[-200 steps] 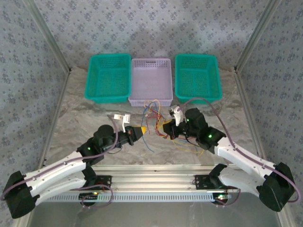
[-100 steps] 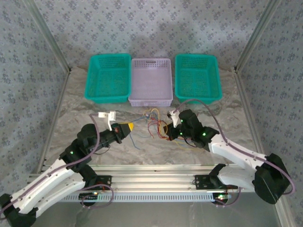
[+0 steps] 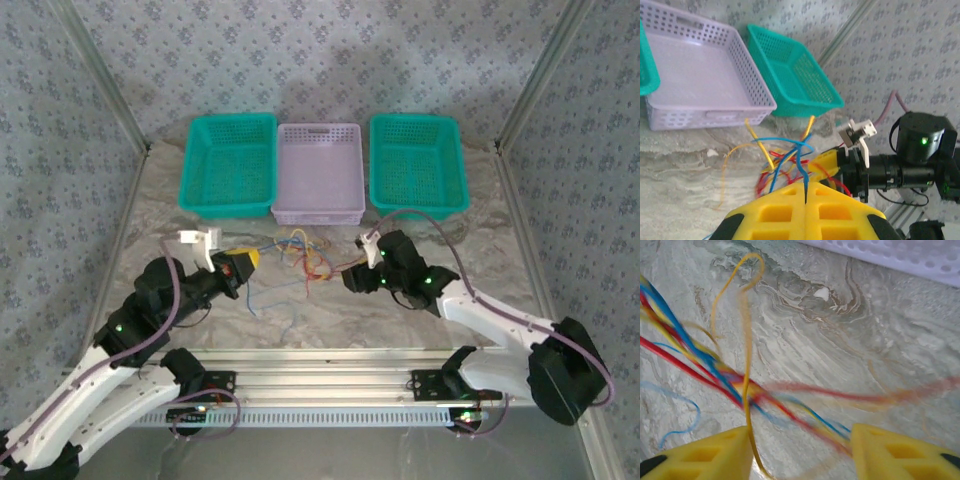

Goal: Untangle the cables

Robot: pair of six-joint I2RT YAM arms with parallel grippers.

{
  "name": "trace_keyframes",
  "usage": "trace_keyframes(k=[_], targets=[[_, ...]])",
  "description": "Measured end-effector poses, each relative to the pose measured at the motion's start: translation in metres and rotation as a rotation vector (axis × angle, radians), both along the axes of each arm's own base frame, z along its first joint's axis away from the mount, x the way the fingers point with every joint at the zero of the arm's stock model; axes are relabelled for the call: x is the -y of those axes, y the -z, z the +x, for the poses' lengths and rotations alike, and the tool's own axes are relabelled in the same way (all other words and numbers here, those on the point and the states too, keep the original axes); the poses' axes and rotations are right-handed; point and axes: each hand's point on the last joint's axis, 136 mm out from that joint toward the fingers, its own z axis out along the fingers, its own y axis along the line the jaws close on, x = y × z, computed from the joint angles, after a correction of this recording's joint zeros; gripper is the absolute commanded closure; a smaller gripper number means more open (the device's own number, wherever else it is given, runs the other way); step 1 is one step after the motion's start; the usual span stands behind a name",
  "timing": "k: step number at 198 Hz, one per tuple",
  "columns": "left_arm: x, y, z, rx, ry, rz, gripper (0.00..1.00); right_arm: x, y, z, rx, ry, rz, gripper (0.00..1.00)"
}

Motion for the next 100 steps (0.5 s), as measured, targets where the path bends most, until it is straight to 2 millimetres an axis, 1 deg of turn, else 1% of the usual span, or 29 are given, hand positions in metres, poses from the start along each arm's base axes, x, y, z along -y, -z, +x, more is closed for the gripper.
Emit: trace_keyframes(k=[12, 34, 48, 61, 81, 89, 100], targets=[[-0.001, -0.001, 0.001, 0.005, -0.009, -0.003, 1.0, 0.003, -0.009, -0.001, 0.026, 0.005, 0.018, 0.41], [0.001, 0.003, 0.004, -0.011, -0.013, 0.003, 1.0, 0.002, -0.03, -0.003, 0.077, -0.003, 0.068, 0.4], [0.005, 0.006, 0.008, -0.023, -0.014, 0.009, 1.0, -0.004, -0.042, -0.007, 0.102, -0.03, 0.105, 0.39], [0.008, 0.009, 0.012, -0.033, -0.015, 0.013, 1.0, -0.014, -0.048, -0.015, 0.112, -0.078, 0.131, 0.39], [0.011, 0.009, 0.016, -0.032, -0.019, 0.013, 1.0, -0.037, -0.045, -0.035, 0.098, -0.172, 0.141, 0.39], [0.012, 0.01, 0.017, -0.035, -0.021, 0.017, 1.0, -0.047, -0.039, -0.042, 0.086, -0.207, 0.134, 0.39], [0.013, 0.012, 0.019, -0.041, -0.023, 0.023, 1.0, -0.059, -0.026, -0.051, 0.061, -0.249, 0.112, 0.39]])
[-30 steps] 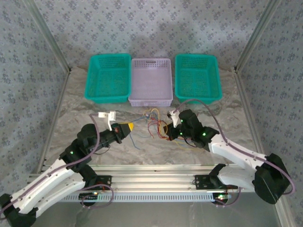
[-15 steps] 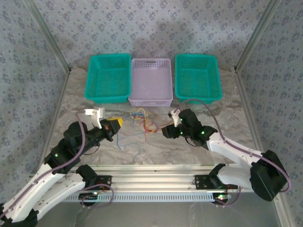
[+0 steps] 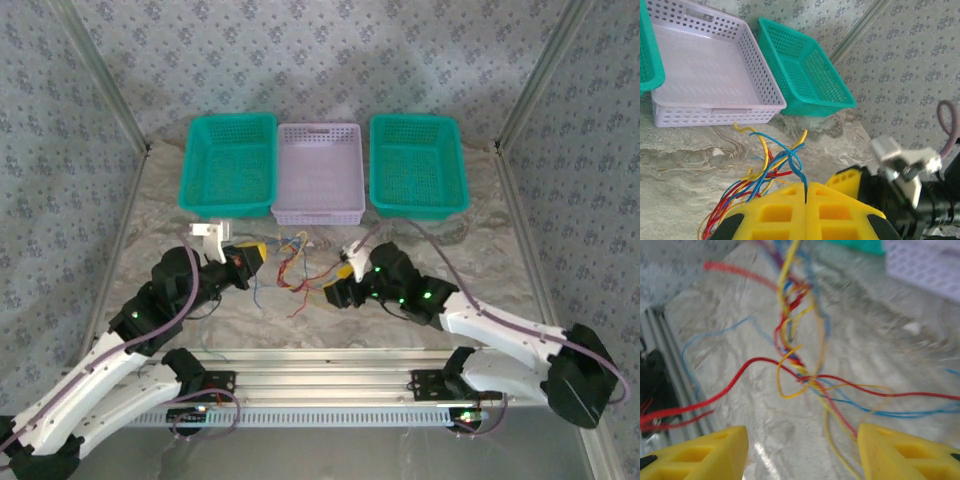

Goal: Untangle the cables

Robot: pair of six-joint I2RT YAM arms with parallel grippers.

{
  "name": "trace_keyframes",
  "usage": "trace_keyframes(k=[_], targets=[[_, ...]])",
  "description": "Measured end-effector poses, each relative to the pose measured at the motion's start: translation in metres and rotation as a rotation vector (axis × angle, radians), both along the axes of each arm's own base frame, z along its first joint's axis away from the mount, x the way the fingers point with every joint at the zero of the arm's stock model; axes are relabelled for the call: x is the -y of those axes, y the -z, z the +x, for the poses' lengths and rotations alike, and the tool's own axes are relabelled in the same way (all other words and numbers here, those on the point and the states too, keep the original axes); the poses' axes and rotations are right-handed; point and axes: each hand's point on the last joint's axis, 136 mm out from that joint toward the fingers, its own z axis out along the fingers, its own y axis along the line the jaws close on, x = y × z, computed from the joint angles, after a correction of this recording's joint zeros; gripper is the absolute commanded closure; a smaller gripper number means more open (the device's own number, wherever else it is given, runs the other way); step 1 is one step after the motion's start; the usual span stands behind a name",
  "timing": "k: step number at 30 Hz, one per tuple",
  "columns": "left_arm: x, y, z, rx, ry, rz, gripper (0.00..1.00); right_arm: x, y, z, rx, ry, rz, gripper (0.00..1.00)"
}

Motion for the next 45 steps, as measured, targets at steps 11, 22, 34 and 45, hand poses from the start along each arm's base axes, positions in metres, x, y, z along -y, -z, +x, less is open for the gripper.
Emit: trace_keyframes(k=[11, 22, 34, 45], targets=[[0.013, -0.008, 0.005, -0.001, 0.027, -0.059, 1.0, -0.026, 0.04, 0.009, -0.013, 0.073, -0.078, 0.39], [0.018, 0.003, 0.005, -0.031, 0.036, -0.119, 1.0, -0.035, 0.065, 0.045, -0.008, 0.228, -0.116, 0.5], [-0.01, -0.002, -0.005, -0.005, -0.041, -0.12, 1.0, -0.024, 0.04, 0.064, 0.059, 0.336, -0.069, 1.0], [-0.028, 0.037, -0.004, -0.087, -0.117, 0.034, 1.0, 0.041, 0.008, 0.073, 0.072, 0.449, -0.019, 1.0]])
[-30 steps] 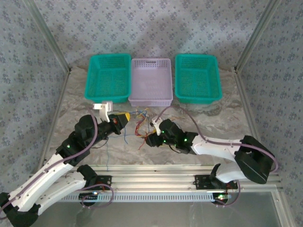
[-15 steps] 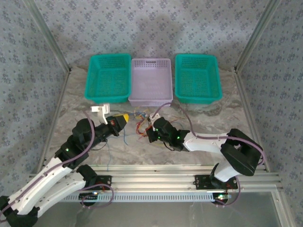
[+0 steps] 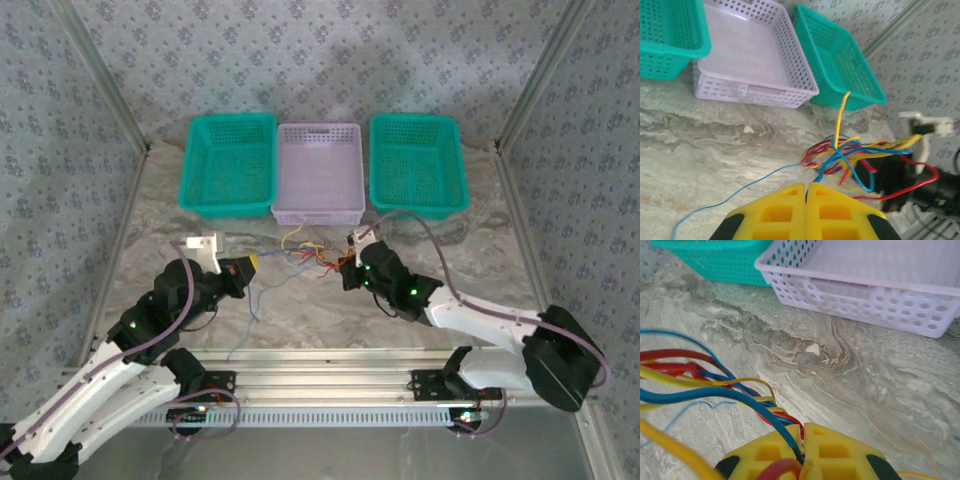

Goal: Untangle the cables

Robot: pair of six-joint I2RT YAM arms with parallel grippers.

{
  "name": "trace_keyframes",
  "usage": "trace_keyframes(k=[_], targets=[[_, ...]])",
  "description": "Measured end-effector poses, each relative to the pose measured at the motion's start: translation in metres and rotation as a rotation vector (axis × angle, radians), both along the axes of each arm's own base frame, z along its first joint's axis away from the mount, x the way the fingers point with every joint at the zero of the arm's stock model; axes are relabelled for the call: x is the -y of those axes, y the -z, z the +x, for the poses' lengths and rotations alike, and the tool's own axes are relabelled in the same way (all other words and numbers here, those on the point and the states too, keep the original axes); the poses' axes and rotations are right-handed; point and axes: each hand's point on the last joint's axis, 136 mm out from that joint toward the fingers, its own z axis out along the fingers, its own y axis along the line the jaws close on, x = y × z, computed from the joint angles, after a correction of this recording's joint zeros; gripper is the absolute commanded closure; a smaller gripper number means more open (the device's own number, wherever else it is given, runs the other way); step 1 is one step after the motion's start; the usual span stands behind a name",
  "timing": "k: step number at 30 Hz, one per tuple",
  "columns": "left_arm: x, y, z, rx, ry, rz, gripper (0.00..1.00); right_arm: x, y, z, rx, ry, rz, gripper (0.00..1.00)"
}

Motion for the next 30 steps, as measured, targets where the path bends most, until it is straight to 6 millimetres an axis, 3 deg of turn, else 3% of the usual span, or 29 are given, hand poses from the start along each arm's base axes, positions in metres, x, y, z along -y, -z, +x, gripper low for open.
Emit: trace_keyframes(k=[4, 5, 9, 12, 21, 30], targets=[[-0.002, 0.003, 0.003, -0.003, -0.018, 0.029, 1.0, 0.019, -0.021, -0.001, 0.014, 0.005, 0.064, 1.0], [-0.009, 0.002, 0.007, 0.002, -0.055, 0.048, 1.0, 0.032, -0.022, 0.003, 0.013, 0.042, 0.061, 1.0], [-0.027, -0.009, 0.016, 0.032, -0.157, 0.085, 1.0, 0.081, -0.012, 0.012, -0.022, 0.18, 0.031, 1.0], [-0.033, -0.016, 0.022, 0.054, -0.199, 0.108, 1.0, 0.096, -0.007, 0.009, -0.058, 0.204, 0.03, 1.0], [-0.05, 0.0, 0.031, 0.029, -0.291, 0.249, 1.0, 0.104, -0.006, 0.007, -0.103, 0.188, 0.073, 1.0], [-0.07, -0.003, 0.038, 0.012, -0.395, 0.359, 1.0, 0.119, 0.008, 0.008, -0.183, 0.243, 0.089, 1.0]])
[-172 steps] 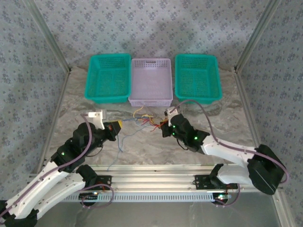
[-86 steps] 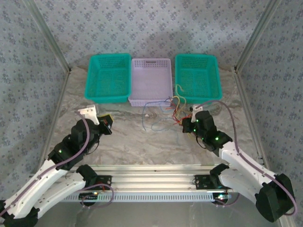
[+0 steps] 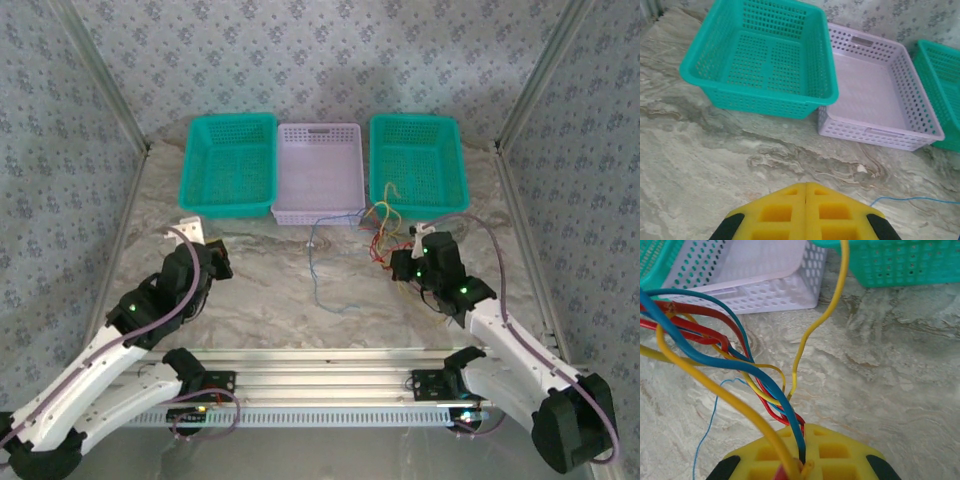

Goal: Untangle the cables

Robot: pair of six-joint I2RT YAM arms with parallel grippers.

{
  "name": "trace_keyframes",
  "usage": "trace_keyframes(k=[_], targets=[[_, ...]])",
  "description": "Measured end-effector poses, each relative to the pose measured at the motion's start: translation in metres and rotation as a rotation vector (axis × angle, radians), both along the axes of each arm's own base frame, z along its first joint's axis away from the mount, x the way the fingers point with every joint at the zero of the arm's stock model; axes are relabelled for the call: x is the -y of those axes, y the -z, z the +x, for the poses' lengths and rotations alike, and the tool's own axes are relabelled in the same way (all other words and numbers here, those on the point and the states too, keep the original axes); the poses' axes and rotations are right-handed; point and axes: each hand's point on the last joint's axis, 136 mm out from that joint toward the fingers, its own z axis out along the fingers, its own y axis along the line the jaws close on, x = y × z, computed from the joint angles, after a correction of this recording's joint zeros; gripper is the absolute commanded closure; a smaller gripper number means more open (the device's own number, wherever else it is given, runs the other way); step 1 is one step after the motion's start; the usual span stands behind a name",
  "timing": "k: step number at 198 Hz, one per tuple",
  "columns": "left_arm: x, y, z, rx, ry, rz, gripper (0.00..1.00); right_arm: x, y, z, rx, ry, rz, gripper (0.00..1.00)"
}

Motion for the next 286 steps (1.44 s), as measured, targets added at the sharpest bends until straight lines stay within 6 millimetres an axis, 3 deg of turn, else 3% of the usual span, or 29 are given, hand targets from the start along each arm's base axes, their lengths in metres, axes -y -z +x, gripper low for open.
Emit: trace_keyframes(k=[48, 85, 86, 87, 88, 89, 95, 118, 167, 190, 208, 213, 251, 286], targets=[[-0.027, -0.007, 0.0, -0.008, -0.116, 0.095, 1.0, 0.012, 0.035, -0.001, -0.124, 0.063, 0.014, 1.0], [-0.036, -0.022, -0.002, 0.019, -0.15, 0.089, 1.0, 0.007, 0.035, -0.003, -0.127, 0.042, 0.057, 1.0], [-0.036, -0.022, -0.002, 0.019, -0.149, 0.088, 0.51, 0.006, 0.035, -0.004, -0.127, 0.04, 0.059, 1.0], [-0.036, -0.021, -0.002, 0.019, -0.148, 0.088, 0.76, 0.006, 0.035, -0.004, -0.127, 0.038, 0.059, 1.0], [-0.036, -0.021, -0.002, 0.018, -0.146, 0.088, 0.89, 0.006, 0.035, -0.004, -0.125, 0.036, 0.062, 1.0], [-0.035, -0.021, -0.002, 0.017, -0.146, 0.088, 0.96, 0.005, 0.034, -0.004, -0.125, 0.035, 0.063, 1.0], [-0.034, -0.021, -0.002, 0.014, -0.137, 0.084, 1.0, 0.002, 0.033, -0.004, -0.119, 0.023, 0.073, 1.0], [-0.016, -0.017, -0.001, 0.001, -0.06, 0.031, 0.99, -0.014, 0.027, -0.009, -0.098, -0.051, 0.119, 1.0], [0.034, 0.008, 0.002, -0.072, 0.143, -0.075, 0.5, -0.064, 0.001, -0.032, -0.006, -0.294, 0.171, 1.0], [0.057, 0.016, 0.001, -0.101, 0.235, -0.115, 0.3, -0.075, -0.002, -0.038, 0.005, -0.353, 0.171, 1.0], [0.071, 0.018, -0.002, -0.11, 0.302, -0.161, 0.22, -0.081, -0.003, -0.039, 0.003, -0.38, 0.169, 1.0], [0.074, 0.017, -0.003, -0.113, 0.319, -0.171, 0.16, -0.083, -0.003, -0.039, 0.001, -0.384, 0.168, 1.0], [0.105, 0.009, -0.012, -0.115, 0.477, -0.261, 0.09, -0.088, -0.007, -0.039, 0.012, -0.41, 0.166, 1.0], [0.133, 0.014, -0.02, -0.162, 0.609, -0.319, 0.07, -0.095, -0.008, -0.036, 0.005, -0.429, 0.161, 1.0]])
